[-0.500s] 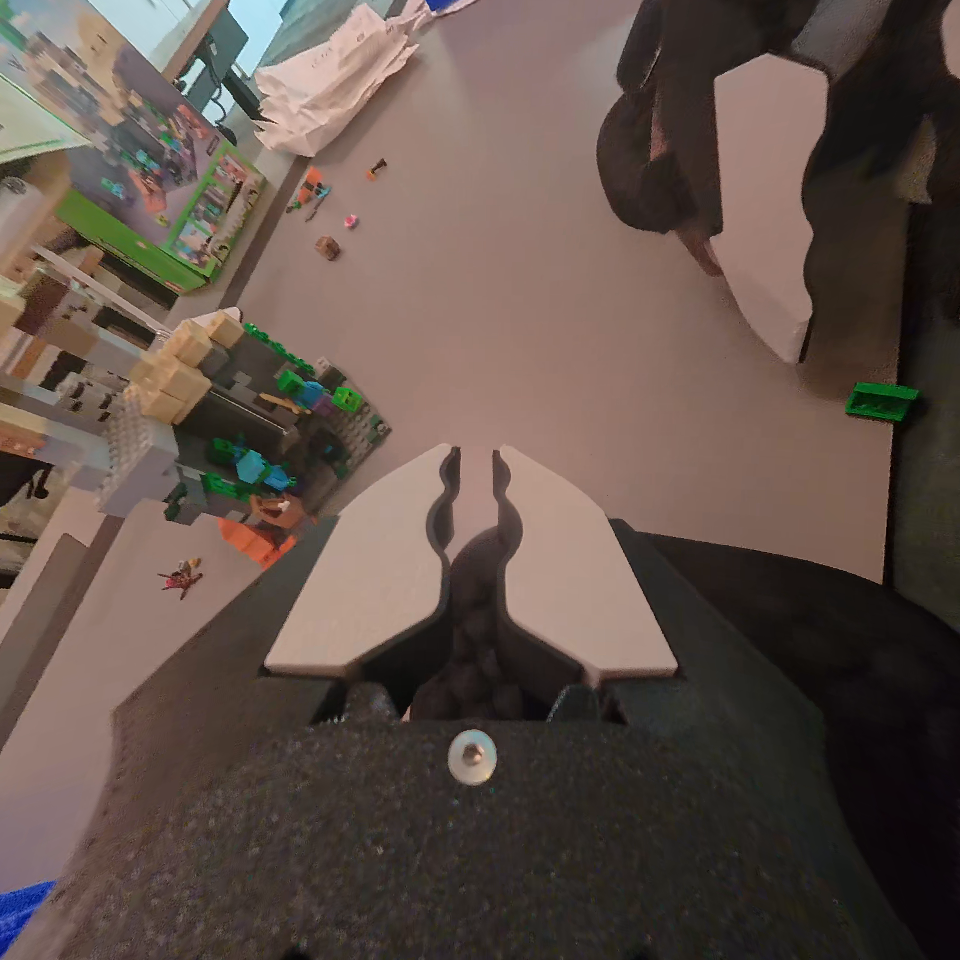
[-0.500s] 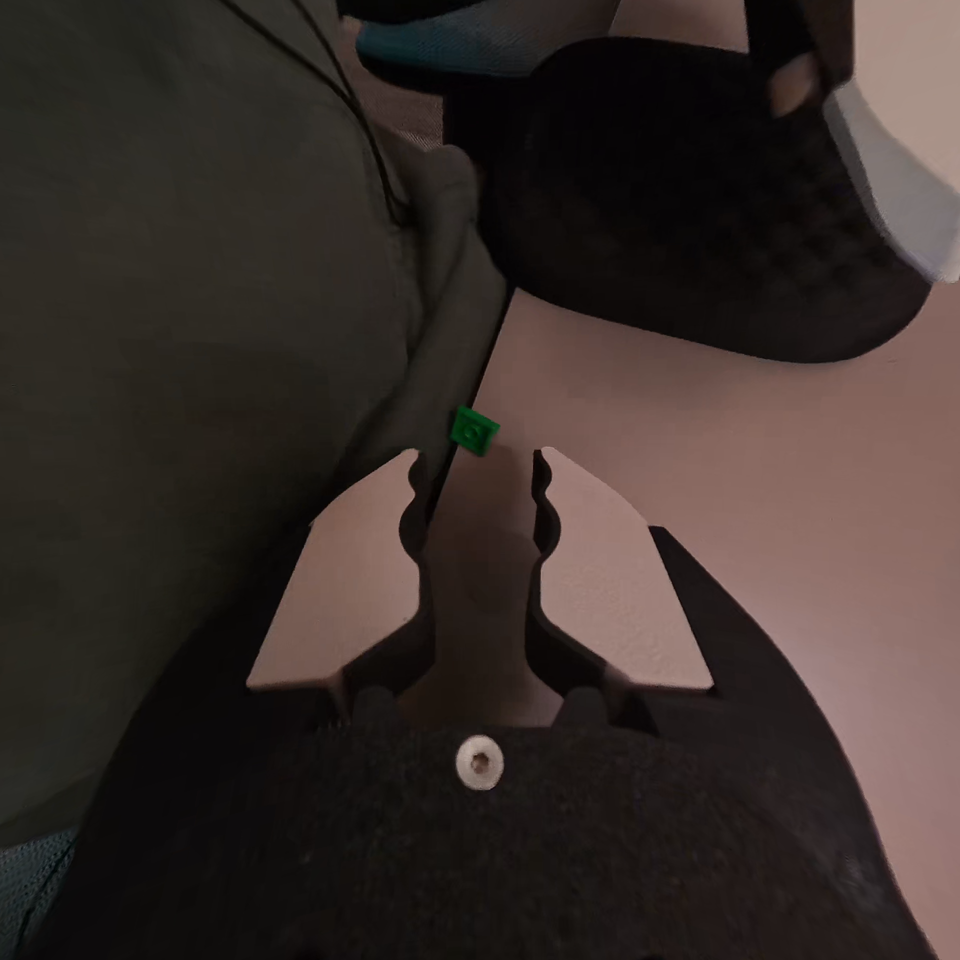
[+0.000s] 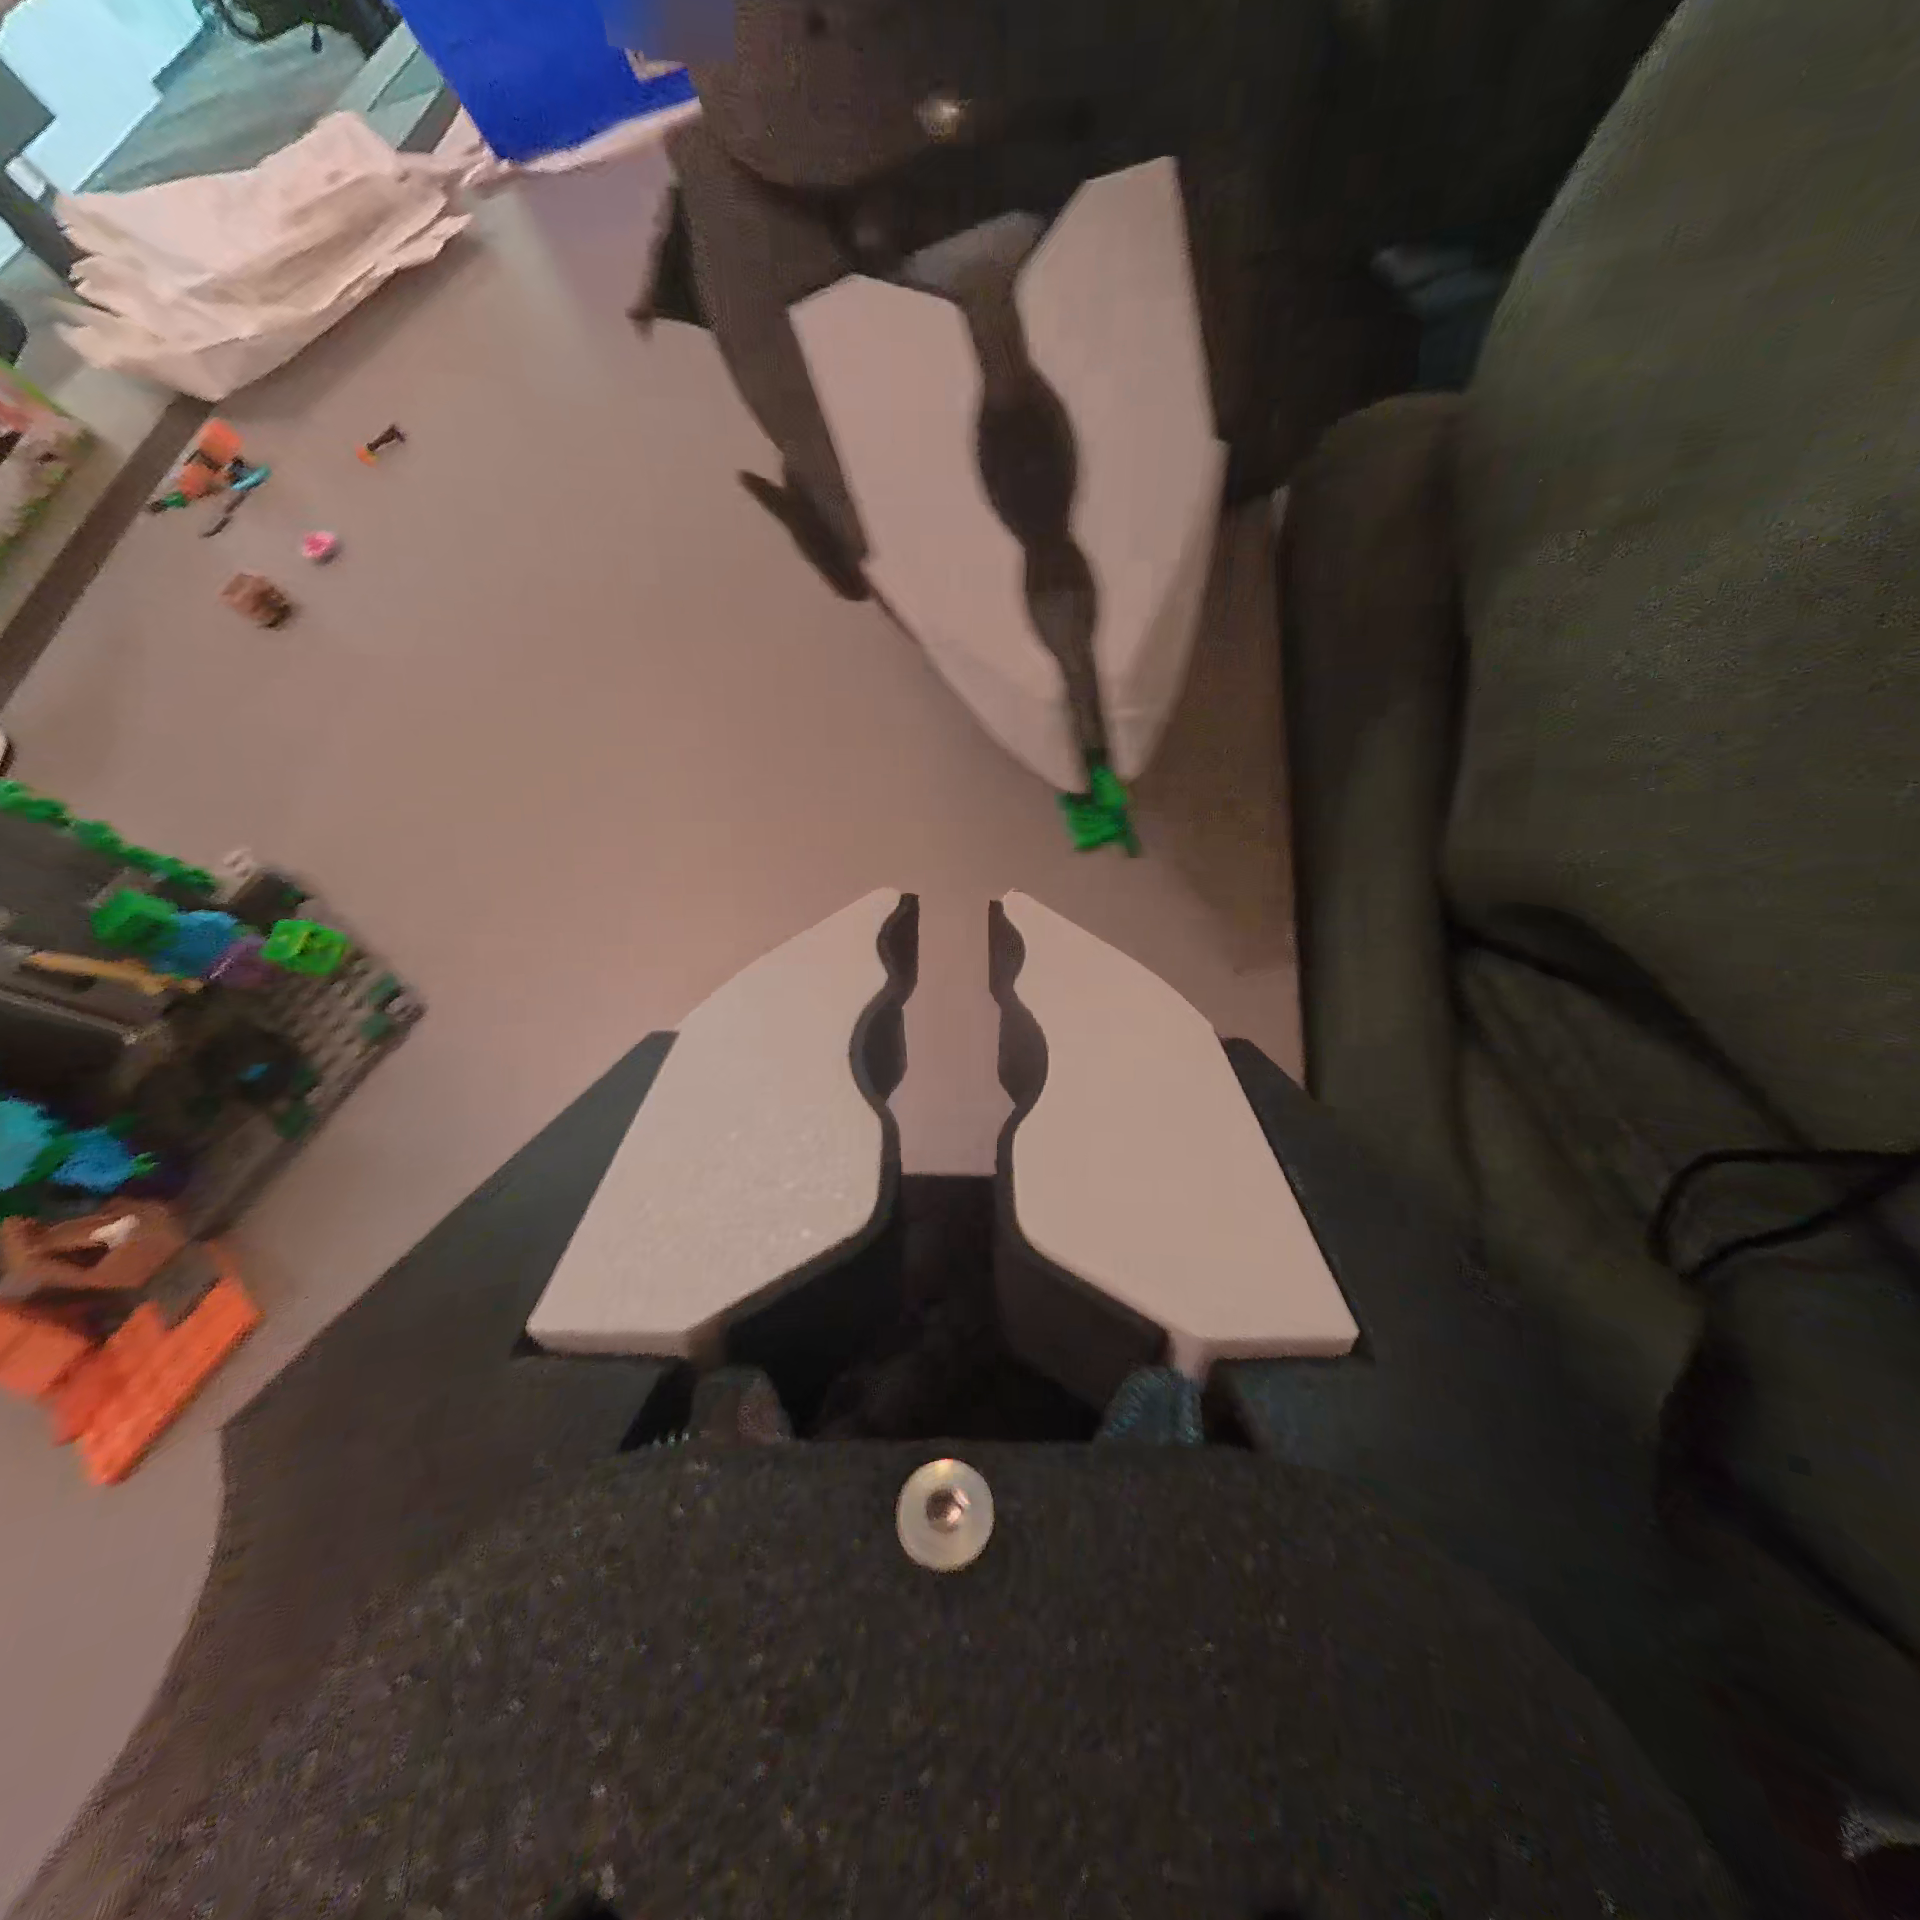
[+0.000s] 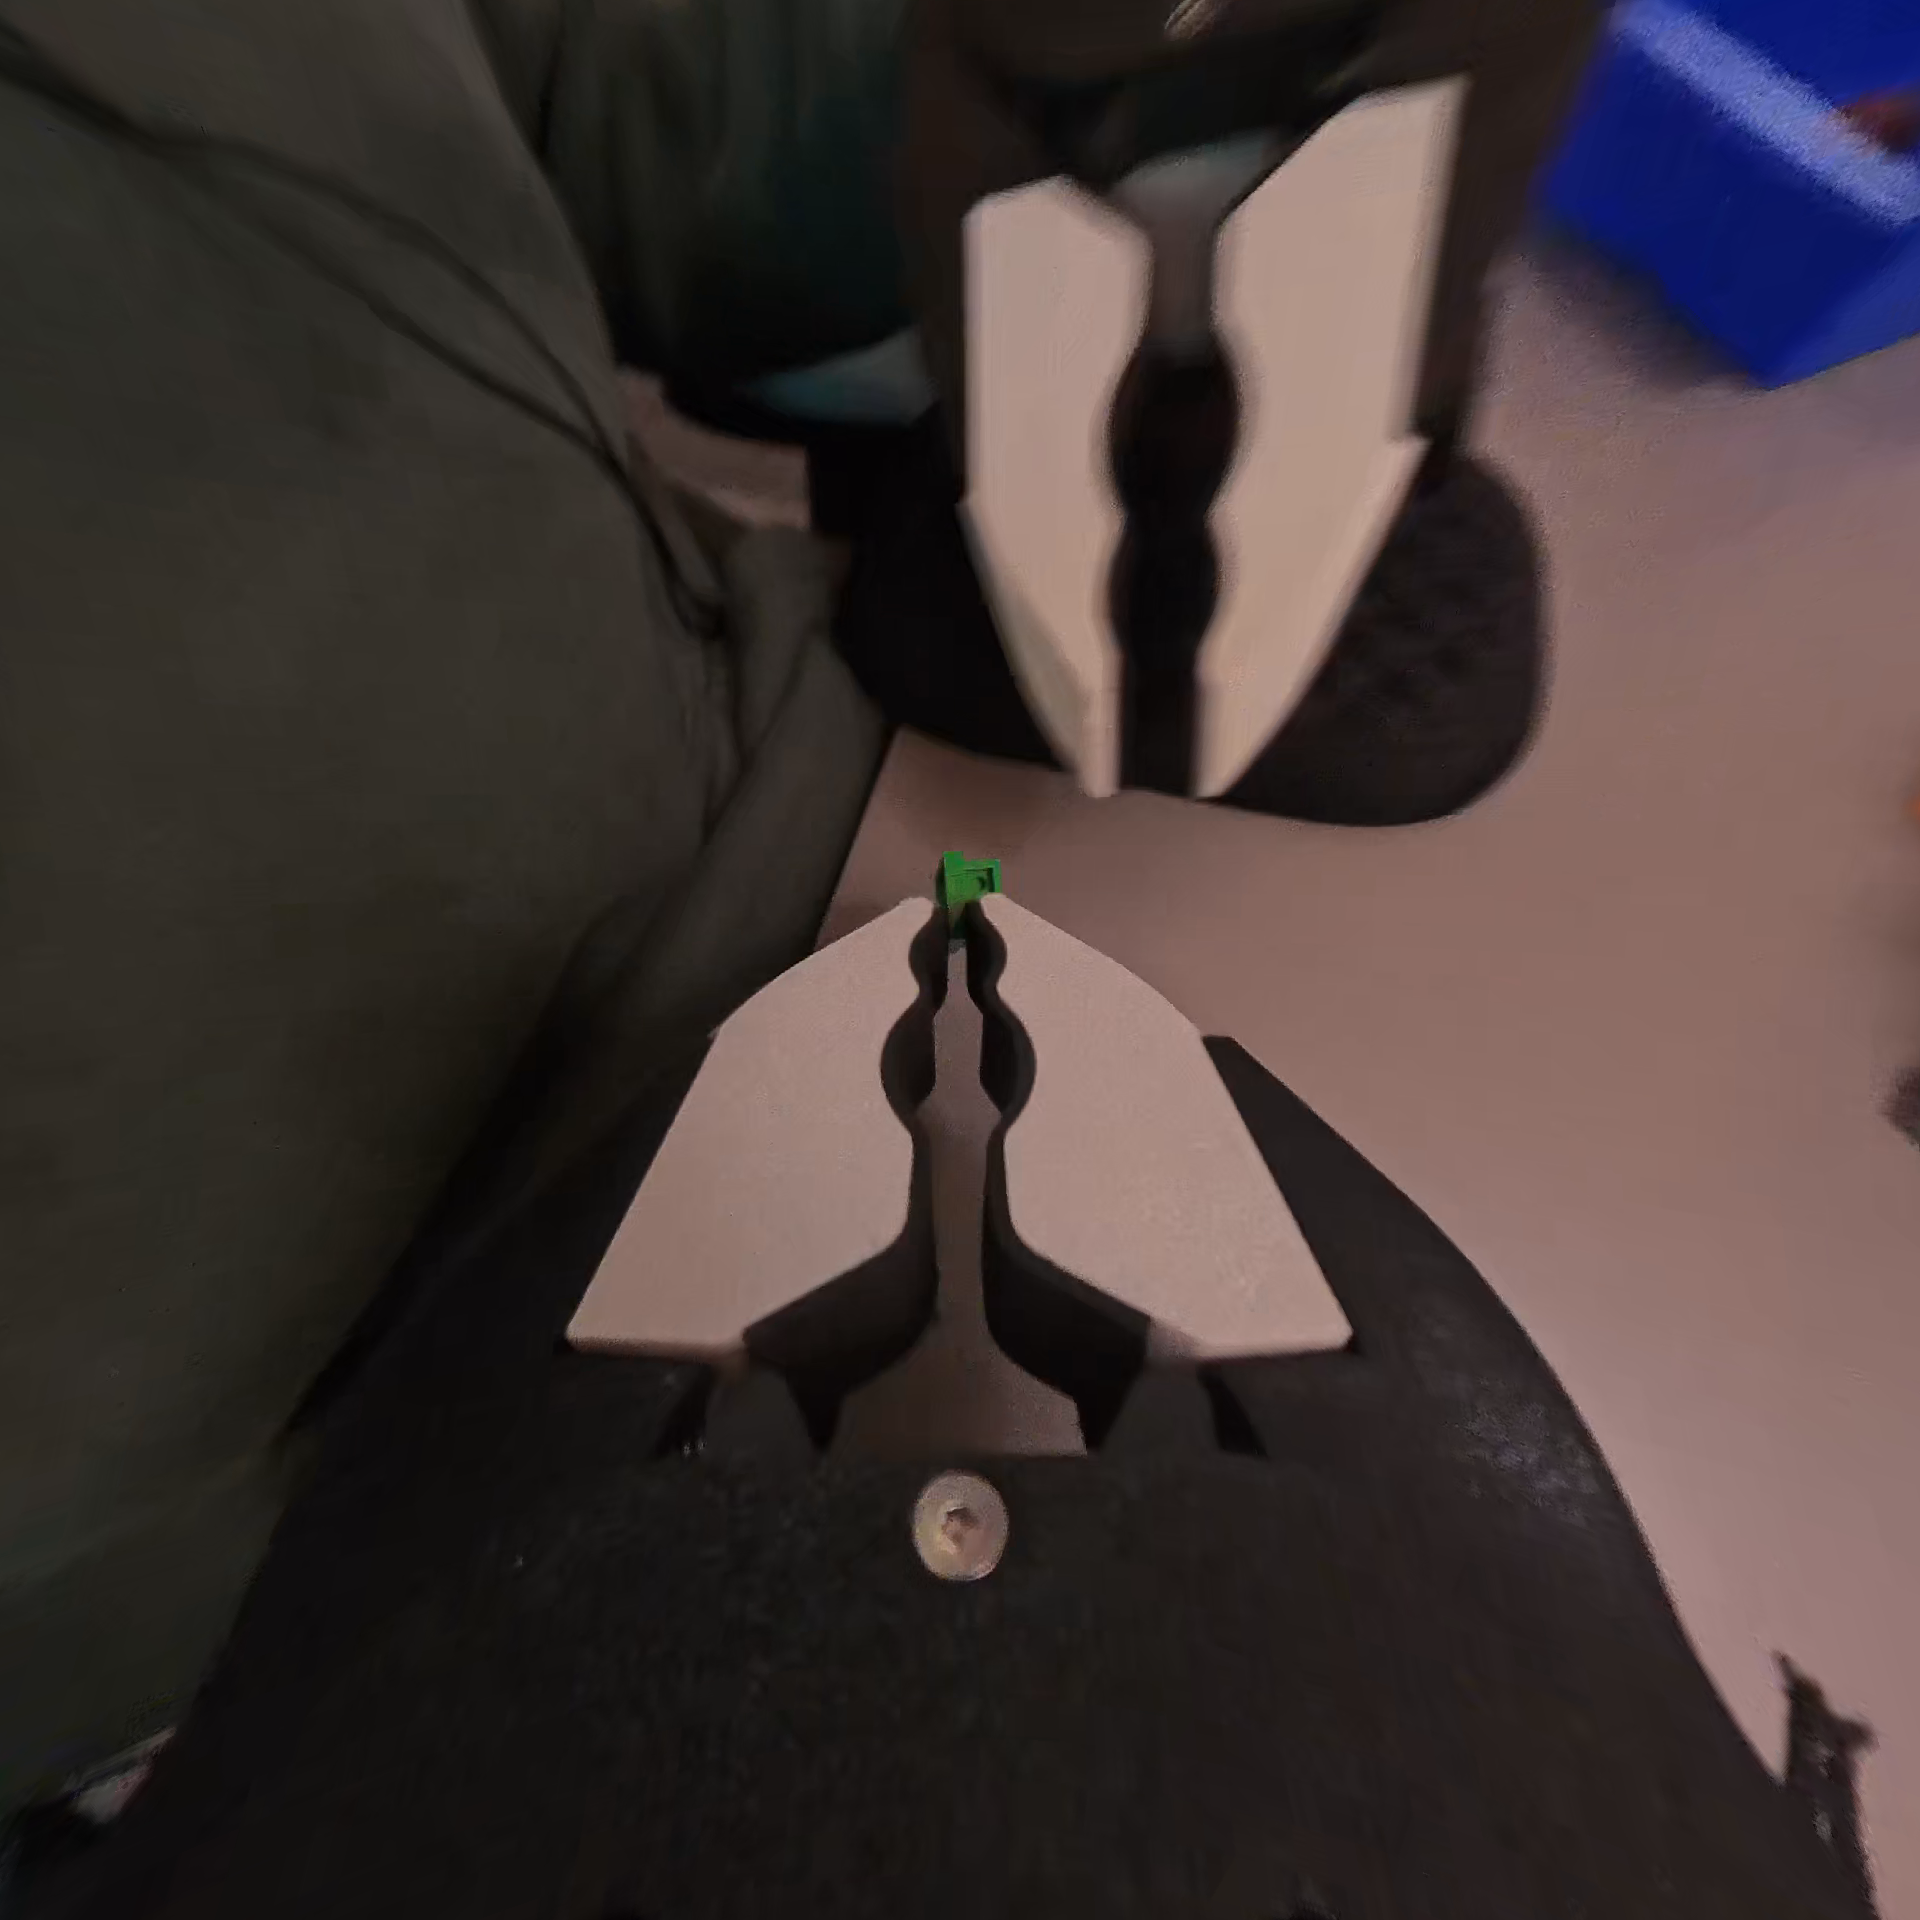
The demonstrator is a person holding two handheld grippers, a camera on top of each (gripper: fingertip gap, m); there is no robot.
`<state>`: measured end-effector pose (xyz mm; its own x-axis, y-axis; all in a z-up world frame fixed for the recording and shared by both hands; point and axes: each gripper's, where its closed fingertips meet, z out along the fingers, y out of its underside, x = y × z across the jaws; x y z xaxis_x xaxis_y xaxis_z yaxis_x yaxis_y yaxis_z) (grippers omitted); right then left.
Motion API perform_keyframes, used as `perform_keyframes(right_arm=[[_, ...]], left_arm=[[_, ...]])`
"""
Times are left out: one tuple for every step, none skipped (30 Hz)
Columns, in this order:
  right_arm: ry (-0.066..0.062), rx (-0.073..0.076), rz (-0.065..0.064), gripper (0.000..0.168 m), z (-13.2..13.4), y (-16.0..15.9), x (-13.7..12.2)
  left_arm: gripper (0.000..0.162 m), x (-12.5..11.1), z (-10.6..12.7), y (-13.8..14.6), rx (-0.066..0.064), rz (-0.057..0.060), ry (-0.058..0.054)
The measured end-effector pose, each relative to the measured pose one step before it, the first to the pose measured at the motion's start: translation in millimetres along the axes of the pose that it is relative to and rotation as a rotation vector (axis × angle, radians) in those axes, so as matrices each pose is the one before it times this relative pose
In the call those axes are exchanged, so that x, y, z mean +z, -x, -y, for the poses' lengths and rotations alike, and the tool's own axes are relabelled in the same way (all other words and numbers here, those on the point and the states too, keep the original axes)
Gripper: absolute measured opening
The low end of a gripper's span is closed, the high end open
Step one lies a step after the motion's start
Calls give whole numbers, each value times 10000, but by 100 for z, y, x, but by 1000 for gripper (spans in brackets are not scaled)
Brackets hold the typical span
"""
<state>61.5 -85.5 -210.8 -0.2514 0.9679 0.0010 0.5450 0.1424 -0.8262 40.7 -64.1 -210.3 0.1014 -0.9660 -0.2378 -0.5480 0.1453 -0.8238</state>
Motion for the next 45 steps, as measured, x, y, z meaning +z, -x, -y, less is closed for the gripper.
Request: perform_keyframes(right_arm=[[-437, -37, -556, 3, 539, -693, -716], [-380, -120, -510, 3, 522, -567, -596], [-287, -133, -425, 3, 451, -424, -434], [-208, -138, -391, 3, 360, -365, -279], [-175, -152, -298, 3, 322, -225, -172], [-160, -119, -129, 3, 297, 0, -112], [-107, -61, -78, 3, 210, 26, -92], [-72, -43, -122, 3, 157, -89, -109], [-99, -22, -90, 3, 159, -80, -123], [-110, 12, -12, 3, 165, 15, -124], [-115, 17, -10, 3, 165, 34, -94], [-125, 5, -61, 3, 161, -16, -36], [-89, 0, -104, 3, 78, -77, 15], [-58, 2, -154, 3, 32, -160, 45], [-92, 6, -204, 3, 84, -246, 11], [-116, 12, -250, 3, 136, -364, -65], [-90, 23, -267, 3, 144, -447, -147], [-13, 58, -279, 3, 68, -509, -212], [97, 115, -355, 4, -77, -668, -249], [135, 157, -413, 5, -184, -785, -306], [68, 194, -371, 7, -169, -723, -341], [-6, 256, -364, 8, -170, -751, -353], [-65, 289, -397, 8, -172, -820, -332], [-109, 286, -371, 8, -164, -793, -310], [-103, 289, -308, 8, -164, -727, -260], [-76, 282, -254, 8, -175, -641, -225], [-64, 256, -230, 8, -144, -603, -156], [-53, 223, -203, 7, -111, -552, -117], [-8, 202, -171, 7, -150, -509, -51], [28, 182, -135, 7, -186, -444, -20], [18, 164, -91, 7, -184, -361, -13], [-9, 168, -53, 6, -166, -268, -10], [-10, 172, -40, 6, -159, -228, -9], [15, 157, -52, 6, -173, -217, -16], [30, 124, -71, 6, -148, -234, -18], [35, 106, -85, 6, -148, -257, -2], [35, 111, -64, 5, -125, -220, 4], [13, 127, -8, 5, -63, -145, 20], [-15, 134, 24, 5, -6, -81, 26], [-7, 123, 6, 5, -4, -84, 25], [21, 94, -8, 5, -57, -86, 32], [31, 69, 7, 5, -89, -59, 36], [26, 44, 6, 5, -58, -18, 34], [24, 9, -23, 5, -43, -27, 22], [34, -13, -37, 5, -64, -36, 37]], left_arm=[[14, 136, 505, -302, -157, -84, -323], [16, 198, 602, -118, -223, -26, -357], [18, 178, 608, -52, -192, -25, -337], [19, 147, 561, 24, -92, -4, -267], [19, 144, 590, 90, -19, 37, -258], [20, 154, 472, 213, 19, 113, -150], [17, 101, 277, 362, 113, 200, -18], [14, 31, 224, 313, 155, 187, -12], [10, -19, 189, 263, 140, 166, -15], [10, -39, 232, -2, 73, -4, -56], [9, -47, 174, -49, 21, -16, -46], [8, -74, 145, 47, 52, 64, -62], [6, -113, 64, 63, 56, 68, -20], [3, -151, -16, 43, 39, 30, 43], [3, -212, -18, 257, 41, 156, 54], [3, -323, -92, 403, 50, 206, 107], [3, -458, -124, 525, 54, 231, 115], [3, -644, -140, 891, 73, 418, 113], [3, -880, -256, 1329, 70, 603, 178], [3, -1069, -409, 1666, 31, 682, 269], [3, -1184, -537, 2032, 31, 801, 290], [3, -1199, -762, 2302, 18, 875, 362], [3, -1116, -870, 2310, -124, 779, 377], [3, -977, -928, 2334, -226, 735, 386], [3, -826, -963, 2553, -151, 872, 376], [3, -528, -1139, 2493, -72, 821, 441], [3, -217, -1302, 2174, -93, 658, 548], [3, 25, -1365, 1870, -62, 564, 622], [3, 259, -1479, 1522, -8, 460, 726], [4, 425, -1553, 1139, 6, 335, 815], [4, 541, -1419, 847, 12, 282, 767], [4, 607, -1220, 411, 30, 125, 649], [4, 625, -1049, 35, 5, -23, 570], [4, 593, -714, -77, -39, -7, 382], [4, 500, -461, -335, -51, -128, 226], [4, 448, -400, -545, -73, -262, 219], [5, 410, -402, -468, -63, -212, 241], [6, 377, -364, -194, 15, -47, 219], [7, 271, -235, 2, 88, 71, 141], [8, 127, -80, 63, 61, 84, 56], [9, 48, 23, 5, -21, -13, -2], [12, -37, 96, 16, -88, -53, -54], [13, -112, 132, 136, -114, -8, -86], [15, -156, 115, 182, -88, 20, -96], [17, -205, 138, 207, -66, 40, -109]])
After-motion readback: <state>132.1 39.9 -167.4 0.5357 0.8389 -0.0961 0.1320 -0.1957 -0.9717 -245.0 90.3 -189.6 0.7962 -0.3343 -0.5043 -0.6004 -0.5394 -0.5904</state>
